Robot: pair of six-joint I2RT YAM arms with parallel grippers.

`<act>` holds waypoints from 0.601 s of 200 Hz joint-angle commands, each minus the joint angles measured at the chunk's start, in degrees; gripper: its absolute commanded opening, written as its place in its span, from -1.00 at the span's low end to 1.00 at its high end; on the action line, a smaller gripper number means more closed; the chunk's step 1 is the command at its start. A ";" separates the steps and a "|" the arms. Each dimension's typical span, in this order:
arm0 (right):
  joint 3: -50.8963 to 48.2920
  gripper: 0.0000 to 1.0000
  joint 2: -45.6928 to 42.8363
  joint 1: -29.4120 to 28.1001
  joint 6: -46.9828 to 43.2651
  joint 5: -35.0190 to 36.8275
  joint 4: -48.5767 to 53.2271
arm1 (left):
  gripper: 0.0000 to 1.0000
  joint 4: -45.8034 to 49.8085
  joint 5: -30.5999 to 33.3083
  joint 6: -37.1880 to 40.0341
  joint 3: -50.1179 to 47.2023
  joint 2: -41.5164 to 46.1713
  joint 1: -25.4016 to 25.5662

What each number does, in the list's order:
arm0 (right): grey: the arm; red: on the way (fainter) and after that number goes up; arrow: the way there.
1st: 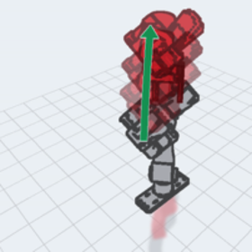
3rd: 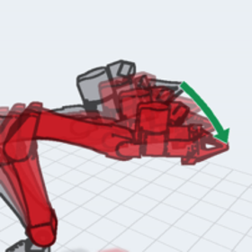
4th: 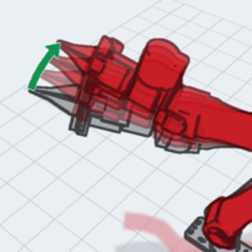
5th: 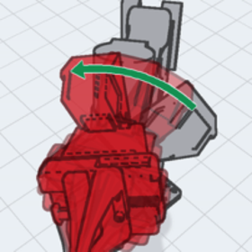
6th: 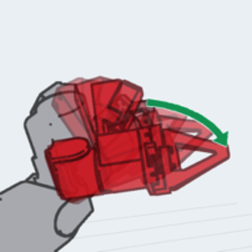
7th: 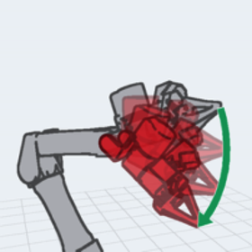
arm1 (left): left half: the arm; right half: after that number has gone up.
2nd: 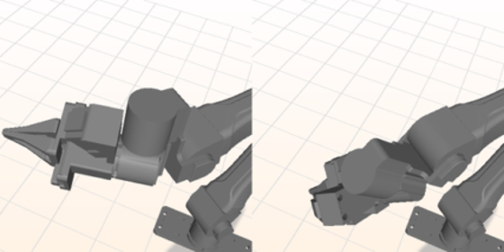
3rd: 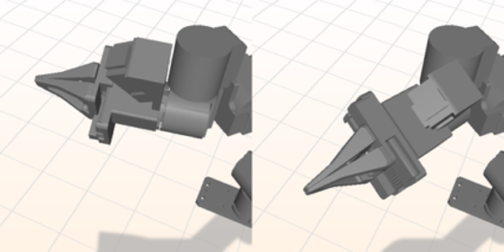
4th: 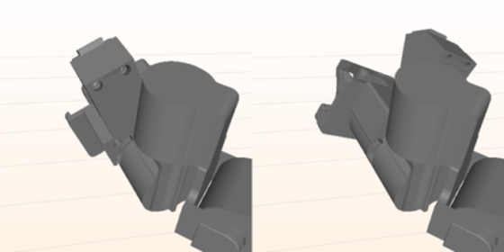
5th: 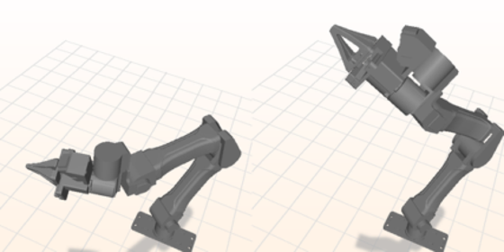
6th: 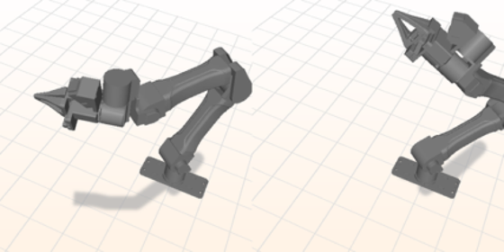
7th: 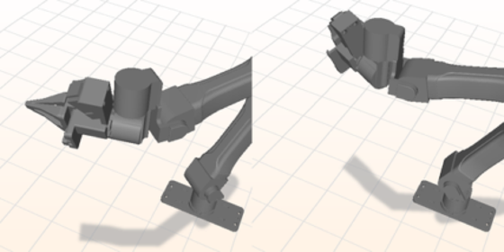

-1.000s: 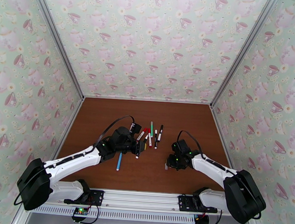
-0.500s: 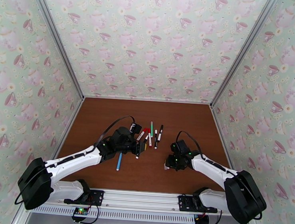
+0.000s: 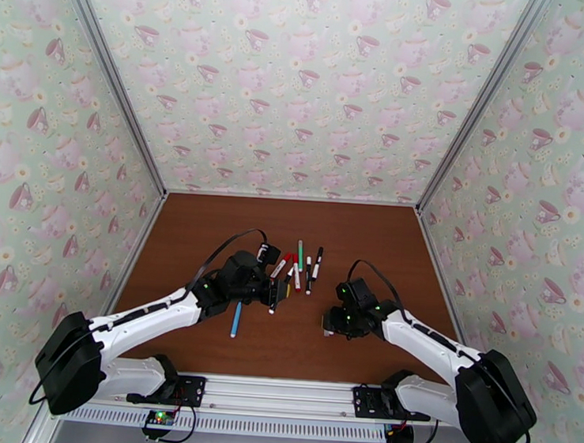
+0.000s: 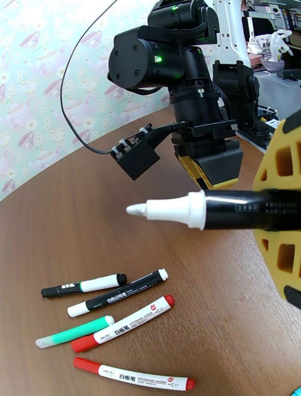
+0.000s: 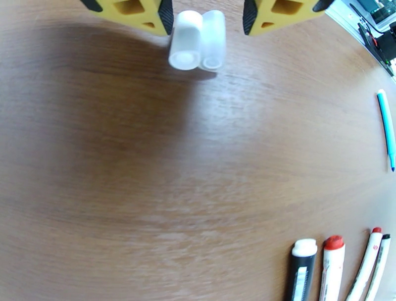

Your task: Open the pen caps

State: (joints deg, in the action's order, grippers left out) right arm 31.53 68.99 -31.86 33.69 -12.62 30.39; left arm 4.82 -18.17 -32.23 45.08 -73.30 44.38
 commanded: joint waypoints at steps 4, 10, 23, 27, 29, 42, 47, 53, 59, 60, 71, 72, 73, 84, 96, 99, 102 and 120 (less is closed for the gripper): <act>0.76 -0.10 0.82 -1.50 2.49 2.34 1.06 | -1.00 -1.00 -1.12 -0.29 -1.10 0.22 -0.08; 1.10 -0.10 1.24 -1.93 2.81 2.95 1.33 | -1.00 -0.87 -1.19 -0.29 -1.22 0.33 -0.04; 1.84 -0.10 2.00 -2.81 3.42 4.89 2.16 | -1.00 -0.87 -1.16 -0.21 -1.33 0.42 -0.08; 2.03 -0.10 2.35 -3.10 3.59 5.32 2.34 | -1.00 -0.86 -1.12 -0.20 -1.49 0.54 -0.08; 2.15 -0.10 2.52 -3.23 3.73 5.46 2.38 | -1.00 -0.86 -1.08 -0.20 -1.49 0.62 -0.08; 2.80 -0.10 3.46 -4.16 4.34 6.18 2.44 | -1.00 -0.82 -0.94 -0.29 -1.79 0.94 -0.08; 3.11 -0.09 3.92 -4.56 4.57 6.56 2.43 | -1.00 -0.86 -0.90 -0.31 -1.88 0.96 -0.08; 3.54 -0.10 4.44 -5.15 4.78 7.16 2.60 | -1.00 -0.86 -0.90 -0.29 -1.99 1.05 -0.07; 3.97 -0.11 5.07 -5.77 5.02 7.85 2.84 | -1.00 -0.79 -0.90 -0.27 -2.01 1.05 -0.04; 4.11 -0.11 5.13 -5.85 5.04 7.95 2.83 | -1.00 -0.78 -0.90 -0.19 -2.01 1.05 -0.06; 4.86 -0.13 6.24 -6.68 5.59 9.23 3.24 | -1.00 -0.78 -0.81 -0.20 -2.18 1.27 -0.08; 4.95 -0.13 6.29 -6.79 5.64 9.30 3.26 | -1.00 -0.78 -0.81 -0.20 -2.18 1.25 -0.04; 5.03 -0.14 6.40 -6.85 5.75 9.47 3.26 | -1.00 -0.78 -0.81 -0.20 -2.14 1.28 -0.06; 5.62 -0.17 7.24 -7.42 6.29 10.29 3.37 | -1.00 -0.69 -0.72 -0.20 -2.34 1.34 0.00; 6.21 -0.21 8.20 -8.23 6.94 10.97 3.31 | -1.00 -0.69 -0.66 -0.20 -2.36 1.47 -0.09; 6.44 -0.22 8.33 -8.45 7.07 11.15 3.35 | -1.00 -0.64 -0.68 -0.13 -2.37 1.49 -0.08; 6.67 -0.23 8.68 -8.71 7.25 11.47 3.47 | -1.00 -0.61 -0.64 -0.12 -2.38 1.49 -0.05; 8.21 -0.26 10.20 -10.24 8.03 14.12 4.96 | -1.00 -0.51 -0.73 -0.03 -2.53 1.59 -0.08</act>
State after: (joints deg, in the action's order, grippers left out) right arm 36.95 77.41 -40.34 39.48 -3.29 32.69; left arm 4.69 -18.41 -32.23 43.38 -73.17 44.38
